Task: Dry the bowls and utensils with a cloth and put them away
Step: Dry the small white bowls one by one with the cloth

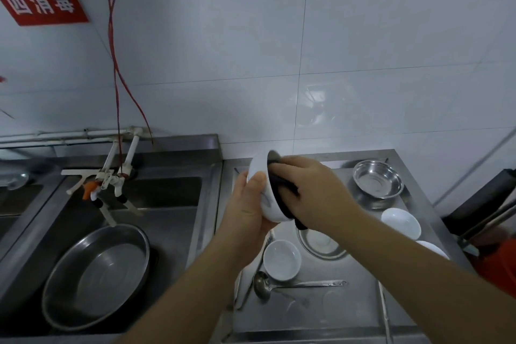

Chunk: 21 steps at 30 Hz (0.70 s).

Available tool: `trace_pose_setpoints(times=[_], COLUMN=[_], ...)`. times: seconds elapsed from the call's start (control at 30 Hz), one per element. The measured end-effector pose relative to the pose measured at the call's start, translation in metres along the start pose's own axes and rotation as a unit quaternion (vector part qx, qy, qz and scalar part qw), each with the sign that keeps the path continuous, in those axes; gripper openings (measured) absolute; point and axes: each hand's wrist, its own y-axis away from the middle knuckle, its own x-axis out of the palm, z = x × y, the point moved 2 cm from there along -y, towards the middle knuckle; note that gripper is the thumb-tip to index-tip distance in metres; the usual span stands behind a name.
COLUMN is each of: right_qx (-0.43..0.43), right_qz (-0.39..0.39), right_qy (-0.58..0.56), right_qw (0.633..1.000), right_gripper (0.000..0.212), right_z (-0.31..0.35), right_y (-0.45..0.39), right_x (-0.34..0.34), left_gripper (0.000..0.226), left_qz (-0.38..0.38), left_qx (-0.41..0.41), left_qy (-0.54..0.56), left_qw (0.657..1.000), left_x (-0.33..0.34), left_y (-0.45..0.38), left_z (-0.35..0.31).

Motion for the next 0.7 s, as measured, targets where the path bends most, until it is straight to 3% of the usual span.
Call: trace_pose_setpoints(times=[0.2,0.3,0.33,0.4,0.43,0.47,0.5,0.6,0.63,0.7], right_qx=[0.130,0.164,0.195,0.275,0.299,0.309,0.302,0.190,0.124,0.005], right_qz=[0.156,0.147,0.122,0.061,0.020,-0.018,-0.047,-0.117,-0.130,-0.129], right_qy=[-0.091,-0.251,-0.358,-0.595,-0.660,-0.679,-0.647,-0.307,-0.194,-0.040], right_qw=[0.975,0.943,0.905,0.753,0.689,0.666,0.699,0.925,0.964,0.991], right_gripper=[0.013,0.010,0.010,0.017,0.019,0.018,0.017,0.020,0.021,0.026], right_z=[0.005,0.008,0.012,0.019,0.020,0.020,0.020,0.012,0.010,0.003], right_y=[-0.003,0.002,0.004,0.007,0.006,0.005,0.003,0.001,0.002,0.005], right_x=[-0.027,-0.037,-0.037,-0.030,-0.025,-0.021,-0.018,-0.017,-0.018,-0.016], left_gripper=[0.100,0.111,0.109,0.105,0.104,0.106,0.110,0.123,0.126,0.127], left_qz=[0.032,0.079,0.091,0.106,0.104,0.097,0.088,0.046,0.030,0.019], left_qx=[0.022,0.018,0.019,0.017,0.011,0.006,0.002,0.004,0.003,0.004], left_qy=[-0.041,-0.020,-0.010,0.012,0.021,0.026,0.029,0.023,0.018,0.017], left_qw=[0.998,0.997,0.996,0.994,0.994,0.995,0.996,0.999,0.999,1.000], left_x=[0.000,0.002,0.003,0.009,0.012,0.015,0.017,0.024,0.025,0.024], left_y=[0.000,-0.002,-0.002,0.000,0.000,-0.001,-0.001,0.000,0.000,-0.001], left_z=[-0.002,-0.002,-0.004,-0.006,-0.007,-0.006,-0.004,0.003,0.005,0.006])
